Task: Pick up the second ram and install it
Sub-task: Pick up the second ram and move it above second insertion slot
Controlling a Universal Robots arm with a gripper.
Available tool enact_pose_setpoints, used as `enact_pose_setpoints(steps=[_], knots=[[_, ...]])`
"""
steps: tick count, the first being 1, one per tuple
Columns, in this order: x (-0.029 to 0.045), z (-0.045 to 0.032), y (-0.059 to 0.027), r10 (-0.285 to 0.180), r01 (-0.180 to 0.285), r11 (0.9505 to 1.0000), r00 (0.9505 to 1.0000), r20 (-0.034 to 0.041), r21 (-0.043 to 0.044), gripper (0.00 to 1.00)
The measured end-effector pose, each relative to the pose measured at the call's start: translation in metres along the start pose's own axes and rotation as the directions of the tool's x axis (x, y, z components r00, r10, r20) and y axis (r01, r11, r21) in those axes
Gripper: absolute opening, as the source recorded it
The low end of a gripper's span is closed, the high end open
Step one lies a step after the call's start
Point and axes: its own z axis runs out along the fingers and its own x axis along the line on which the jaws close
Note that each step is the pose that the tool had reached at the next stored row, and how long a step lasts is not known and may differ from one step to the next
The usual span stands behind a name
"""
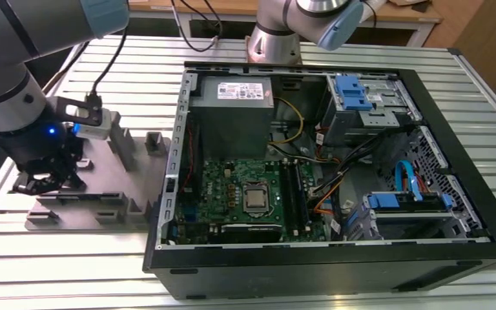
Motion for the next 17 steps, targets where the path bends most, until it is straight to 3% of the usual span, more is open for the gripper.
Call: enact_pose_setpoints(steps=[4, 9, 12, 13, 17], knots=[[0.0, 0.0001, 0.0, -0.067, 0.067, 0.9977, 0.9977, -0.003, -0.002, 0.11], [0.0, 0.0002, 0.0, -0.157, 0.157, 0.9876, 0.9876, -0.0069, -0.0052, 0.11], [0.0, 0.0003, 0.0, -0.203, 0.203, 0.9792, 0.9792, -0.0088, -0.0069, 0.11], [0.0, 0.0003, 0.0, -0.235, 0.234, 0.9721, 0.9721, -0.0101, -0.0082, 0.11], [0.0, 0.0004, 0.0, -0.292, 0.292, 0.9564, 0.9564, -0.0122, -0.0106, 0.11]])
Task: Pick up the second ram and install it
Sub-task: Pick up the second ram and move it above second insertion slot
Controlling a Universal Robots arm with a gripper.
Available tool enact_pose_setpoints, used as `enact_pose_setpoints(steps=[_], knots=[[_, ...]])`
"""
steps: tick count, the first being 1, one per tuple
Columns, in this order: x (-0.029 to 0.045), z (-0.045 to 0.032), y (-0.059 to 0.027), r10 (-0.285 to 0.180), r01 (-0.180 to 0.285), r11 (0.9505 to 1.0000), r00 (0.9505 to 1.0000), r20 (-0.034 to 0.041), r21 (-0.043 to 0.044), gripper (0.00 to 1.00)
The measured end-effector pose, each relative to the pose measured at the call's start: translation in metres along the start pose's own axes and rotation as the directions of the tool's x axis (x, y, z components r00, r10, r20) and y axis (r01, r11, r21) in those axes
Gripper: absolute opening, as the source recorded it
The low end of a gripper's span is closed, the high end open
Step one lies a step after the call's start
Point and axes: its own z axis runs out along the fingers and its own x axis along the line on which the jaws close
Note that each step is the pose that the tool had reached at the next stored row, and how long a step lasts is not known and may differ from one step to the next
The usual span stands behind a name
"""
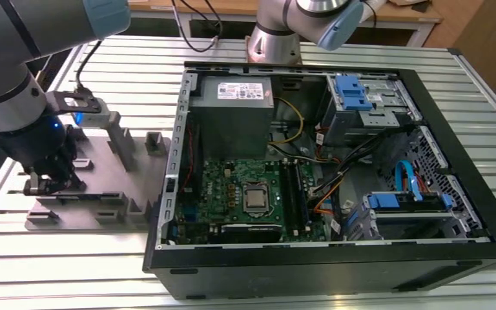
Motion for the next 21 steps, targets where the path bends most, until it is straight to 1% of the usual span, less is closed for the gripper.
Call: enact_pose_setpoints(steps=[3, 7, 14, 15, 17, 18, 21], knots=[[0.0, 0.0, 0.0, -0.044, 0.044, 0.999, 0.999, -0.002, -0.0014, 0.11], [0.0, 0.0, 0.0, -0.095, 0.095, 0.9955, 0.9955, -0.0043, -0.0031, 0.11], [0.0, 0.0, 0.0, -0.101, 0.101, 0.9949, 0.9949, -0.0046, -0.0033, 0.11], [0.0, 0.0, 0.0, -0.101, 0.101, 0.9949, 0.9949, -0.0045, -0.0032, 0.16], [0.0, 0.0001, 0.0, -0.101, 0.101, 0.9948, 0.9948, -0.0046, -0.0032, 0.16], [0.0, 0.0, 0.0, -0.102, 0.102, 0.9948, 0.9948, -0.0046, -0.0032, 0.24], [0.0006, 0.0013, 0.0, -0.096, 0.095, 0.9954, 0.9954, -0.0043, -0.0029, 0.24]])
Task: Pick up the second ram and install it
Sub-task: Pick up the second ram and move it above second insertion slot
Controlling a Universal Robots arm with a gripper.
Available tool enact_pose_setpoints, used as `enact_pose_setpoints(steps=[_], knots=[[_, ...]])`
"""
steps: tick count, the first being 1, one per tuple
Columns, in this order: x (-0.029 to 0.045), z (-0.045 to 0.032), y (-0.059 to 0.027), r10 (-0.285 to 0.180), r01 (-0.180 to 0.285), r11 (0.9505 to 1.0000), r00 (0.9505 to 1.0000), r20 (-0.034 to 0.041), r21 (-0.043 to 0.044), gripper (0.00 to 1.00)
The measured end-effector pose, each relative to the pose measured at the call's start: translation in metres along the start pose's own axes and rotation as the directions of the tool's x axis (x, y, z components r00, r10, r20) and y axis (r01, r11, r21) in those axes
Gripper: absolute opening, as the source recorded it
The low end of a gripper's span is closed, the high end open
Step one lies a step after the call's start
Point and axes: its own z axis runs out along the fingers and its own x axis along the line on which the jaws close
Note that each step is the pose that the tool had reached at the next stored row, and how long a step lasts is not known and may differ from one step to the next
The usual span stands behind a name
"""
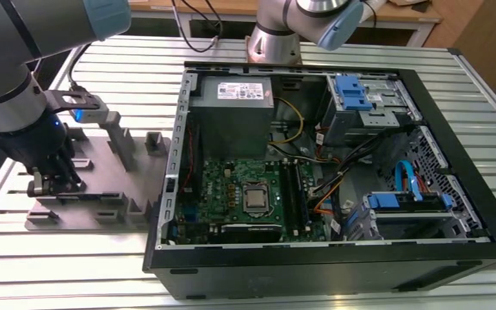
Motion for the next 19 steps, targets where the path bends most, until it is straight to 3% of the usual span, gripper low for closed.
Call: enact_pose_setpoints(steps=[5, 9, 15, 17, 19], knots=[[0.0003, 0.0047, -0.0002, 0.053, -0.053, 0.9986, 0.9986, 0.0014, 0.006, 0.24], [0.0014, 0.0062, -0.0001, 0.07, -0.07, 0.9975, 0.9975, -0.0072, 0.0081, 0.24], [0.0103, 0.0116, 0.0009, 0.085, -0.085, 0.9963, 0.9963, -0.0073, 0.0093, 0.24], [0.0108, 0.0136, 0.0009, 0.089, -0.089, 0.996, 0.996, -0.003, 0.0093, 0.24], [0.011, 0.0144, 0.0008, 0.09, -0.09, 0.9959, 0.9958, 0.0117, 0.0098, 0.24]])
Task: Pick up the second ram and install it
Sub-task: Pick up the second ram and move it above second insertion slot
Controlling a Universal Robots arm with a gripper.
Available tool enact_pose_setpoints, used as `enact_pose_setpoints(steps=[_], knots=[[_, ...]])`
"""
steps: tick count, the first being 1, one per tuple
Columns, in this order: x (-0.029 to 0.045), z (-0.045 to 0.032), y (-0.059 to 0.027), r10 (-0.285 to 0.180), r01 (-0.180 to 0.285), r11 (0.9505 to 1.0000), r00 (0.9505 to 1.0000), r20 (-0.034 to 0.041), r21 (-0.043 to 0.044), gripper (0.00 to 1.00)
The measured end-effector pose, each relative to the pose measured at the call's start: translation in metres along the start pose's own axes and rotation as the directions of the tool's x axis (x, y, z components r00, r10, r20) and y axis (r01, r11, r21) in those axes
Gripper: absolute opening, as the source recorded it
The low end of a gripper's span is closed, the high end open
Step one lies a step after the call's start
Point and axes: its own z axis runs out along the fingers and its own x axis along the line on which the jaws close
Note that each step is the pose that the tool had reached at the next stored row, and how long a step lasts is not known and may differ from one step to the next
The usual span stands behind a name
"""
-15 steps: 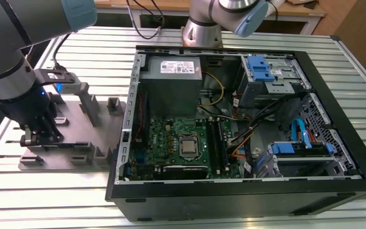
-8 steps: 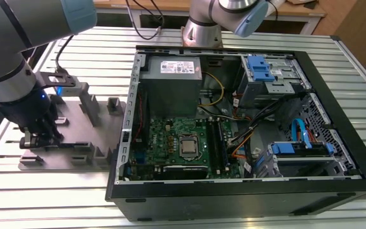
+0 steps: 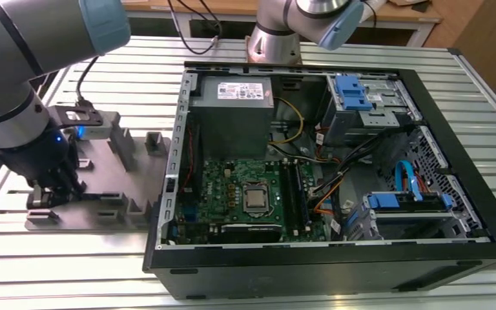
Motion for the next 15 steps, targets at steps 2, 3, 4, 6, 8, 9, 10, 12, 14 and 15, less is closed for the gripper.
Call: enact_pose_setpoints(steps=[2, 3, 4, 6, 8, 9, 10, 12, 14, 15], knots=[[-0.0002, 0.002, -0.0001, 0.001, -0.001, 1.0, 0.9998, 0.0181, 0.0027, 0.24], [-0.0002, 0.0024, 0.0, 0.002, -0.002, 1.0, 0.9998, 0.0219, 0.0021, 0.24], [0.0001, 0.0029, -0.0001, 0.002, -0.002, 1.0, 0.9997, 0.0243, 0.0021, 0.24], [0.0009, 0.0033, -0.0001, 0.003, -0.003, 1.0, 0.9997, 0.026, 0.0021, 0.24], [0.0026, 0.0038, 0.0, 0.003, -0.003, 1.0, 0.9996, 0.0266, 0.0021, 0.24], [0.0032, 0.0046, 0.0, 0.003, -0.003, 1.0, 0.9996, 0.0275, 0.002, 0.24], [0.0033, 0.0058, 0.0, 0.002, -0.003, 1.0, 0.9995, 0.0316, 0.0024, 0.24], [0.0034, 0.0078, -0.0001, 0.002, -0.002, 1.0, 0.999, 0.0447, 0.003, 0.24], [0.0033, 0.0099, -0.0002, 0.002, -0.002, 1.0, 0.9988, 0.0492, 0.0034, 0.24], [0.0034, 0.01, -0.0001, 0.002, -0.002, 1.0, 0.9988, 0.049, 0.0032, 0.24]])
